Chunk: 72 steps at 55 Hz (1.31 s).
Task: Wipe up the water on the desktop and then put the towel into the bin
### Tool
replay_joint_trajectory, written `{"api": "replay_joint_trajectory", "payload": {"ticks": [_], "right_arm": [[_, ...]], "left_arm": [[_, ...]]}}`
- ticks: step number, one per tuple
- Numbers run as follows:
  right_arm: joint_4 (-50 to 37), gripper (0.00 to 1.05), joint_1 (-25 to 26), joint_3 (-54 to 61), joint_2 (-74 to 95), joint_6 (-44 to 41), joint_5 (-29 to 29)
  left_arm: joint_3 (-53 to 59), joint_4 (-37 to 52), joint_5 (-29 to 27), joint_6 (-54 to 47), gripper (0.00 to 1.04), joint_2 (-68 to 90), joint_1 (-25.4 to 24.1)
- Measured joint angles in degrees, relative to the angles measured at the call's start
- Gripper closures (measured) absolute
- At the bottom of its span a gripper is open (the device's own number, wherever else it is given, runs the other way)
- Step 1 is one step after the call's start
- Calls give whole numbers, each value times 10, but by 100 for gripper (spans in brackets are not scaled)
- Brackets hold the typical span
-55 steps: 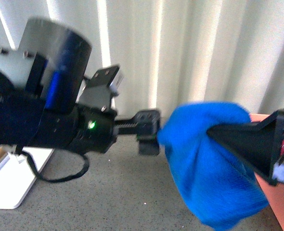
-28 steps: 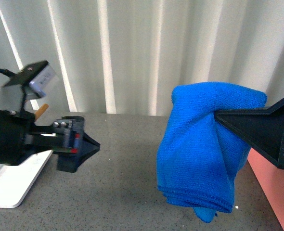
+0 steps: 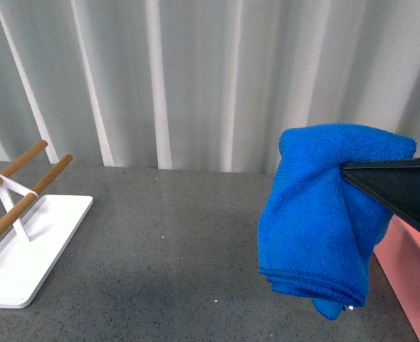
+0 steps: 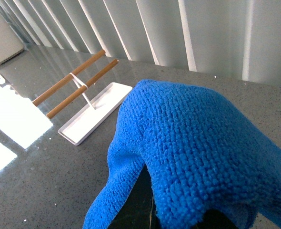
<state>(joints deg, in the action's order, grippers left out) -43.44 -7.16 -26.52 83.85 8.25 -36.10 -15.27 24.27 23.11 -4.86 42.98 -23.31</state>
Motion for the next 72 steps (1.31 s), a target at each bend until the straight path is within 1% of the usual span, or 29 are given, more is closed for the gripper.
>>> {"api": "replay_joint_trajectory", "payload": {"ticks": [3, 5, 15, 20, 32, 35, 36, 38, 42, 48, 58, 72], "right_arm": [[5, 101, 0, 0, -3, -1, 1], [7, 101, 0, -1, -4, -2, 1], [27, 101, -1, -9, -10, -9, 6], [53, 101, -1, -14, -14, -20, 24], [99, 101, -7, -26, -25, -37, 58], [123, 101, -13, -37, -27, -41, 74], [134, 101, -16, -43, -27, -42, 82], [158, 101, -23, -55, -26, -45, 96], [195, 101, -39, -82, -24, -46, 118], [210, 101, -59, -111, -17, -46, 136], [236, 101, -97, -134, -16, -40, 194], [238, 101, -131, -124, -11, -30, 226]], "left_arm": [[24, 24, -31, 24, 49, -33, 16], [33, 24, -38, 30, 54, -45, 27], [77, 4, -87, 41, 87, -100, 86], [88, -7, -111, 45, 101, -128, 108], [112, -39, -152, 48, 101, -183, 151], [118, -51, -163, 48, 101, -202, 163], [120, -55, -173, 48, 101, -207, 171], [124, -66, -222, 50, 101, -223, 205], [129, -81, -228, 50, 101, -243, 229], [138, -83, -229, 49, 101, -261, 234], [139, -105, -231, 50, 101, -295, 233], [139, -139, -231, 50, 101, -329, 233]]}}
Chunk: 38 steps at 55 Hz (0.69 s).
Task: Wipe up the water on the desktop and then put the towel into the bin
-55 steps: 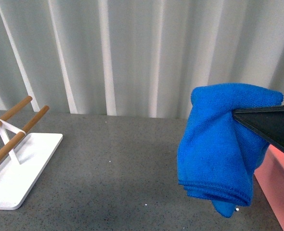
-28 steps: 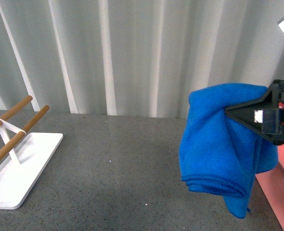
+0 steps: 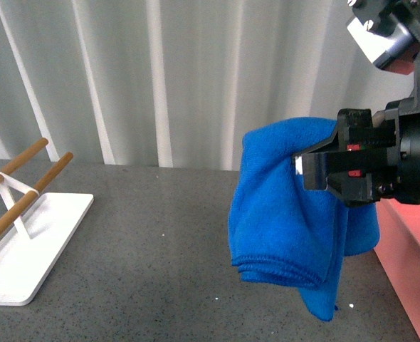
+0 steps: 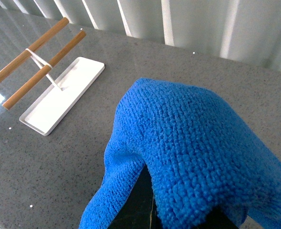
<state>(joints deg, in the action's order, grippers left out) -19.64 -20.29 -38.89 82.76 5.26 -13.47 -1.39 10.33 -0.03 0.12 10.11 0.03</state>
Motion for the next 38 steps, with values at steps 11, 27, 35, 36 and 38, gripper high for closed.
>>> {"api": "replay_joint_trajectory", "payload": {"ticks": [11, 27, 35, 36, 38], "right_arm": [[-7, 101, -5, 12, 2, 7, 8], [-1, 101, -8, 13, 3, 8, 21], [13, 101, -13, 7, 21, 12, 36], [16, 101, -13, 5, 25, 13, 38], [24, 101, -14, -3, 37, 16, 45]], "left_arm": [[0, -100, 0, 0, 101, -98, 0], [0, -102, 0, 0, 93, -99, 0], [0, -102, 0, 0, 65, -99, 0], [0, -102, 0, 0, 60, -99, 0], [0, -102, 0, 0, 51, -99, 0]]}}
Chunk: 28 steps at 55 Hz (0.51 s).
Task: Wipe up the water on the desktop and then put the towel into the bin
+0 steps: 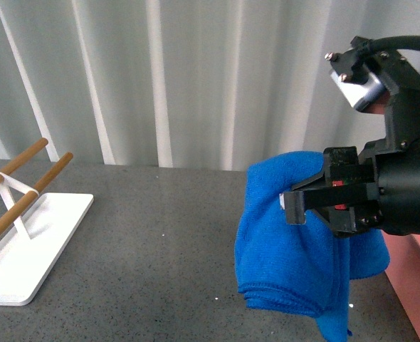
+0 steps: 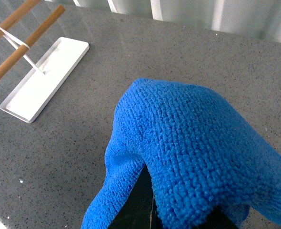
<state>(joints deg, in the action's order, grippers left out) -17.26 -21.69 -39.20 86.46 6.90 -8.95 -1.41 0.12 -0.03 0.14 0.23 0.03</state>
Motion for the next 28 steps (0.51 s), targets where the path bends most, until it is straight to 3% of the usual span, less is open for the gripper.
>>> {"api": "replay_joint_trajectory", "payload": {"ticks": [13, 28], "right_arm": [[42, 101, -2, -61, 102, 24, 28], [42, 101, -17, -122, 266, 45, 40]], "left_arm": [[0, 0, 0, 0, 5, 0, 0], [0, 0, 0, 0, 7, 0, 0]]}}
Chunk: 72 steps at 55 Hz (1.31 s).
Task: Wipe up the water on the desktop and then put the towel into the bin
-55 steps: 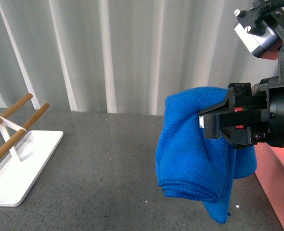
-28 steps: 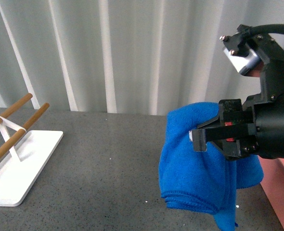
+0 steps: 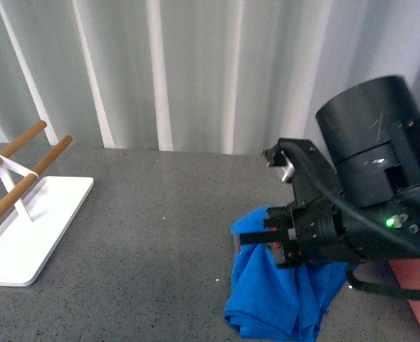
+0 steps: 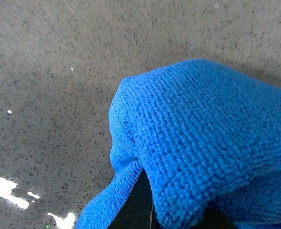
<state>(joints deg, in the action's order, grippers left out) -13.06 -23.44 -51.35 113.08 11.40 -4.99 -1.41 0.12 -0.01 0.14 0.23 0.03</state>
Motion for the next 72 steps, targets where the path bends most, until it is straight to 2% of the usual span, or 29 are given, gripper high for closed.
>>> {"api": "replay_joint_trajectory", "payload": {"ticks": [9, 26, 34, 43, 47, 56, 72], "right_arm": [[-40, 101, -3, 10, 65, 7, 16], [-63, 101, 58, 9, 86, 15, 78], [-61, 101, 78, -27, 109, 13, 106], [-62, 101, 92, -77, 146, 5, 107], [-67, 101, 97, -103, 164, 1, 96], [-101, 101, 100, -161, 204, -22, 24], [-61, 101, 61, -253, 242, -43, -83]], "left_arm": [[0, 0, 0, 0, 7, 0, 0], [0, 0, 0, 0, 7, 0, 0], [0, 0, 0, 0, 7, 0, 0], [0, 0, 0, 0, 7, 0, 0], [0, 0, 0, 0, 7, 0, 0], [0, 0, 0, 0, 7, 0, 0], [0, 0, 0, 0, 7, 0, 0]]}}
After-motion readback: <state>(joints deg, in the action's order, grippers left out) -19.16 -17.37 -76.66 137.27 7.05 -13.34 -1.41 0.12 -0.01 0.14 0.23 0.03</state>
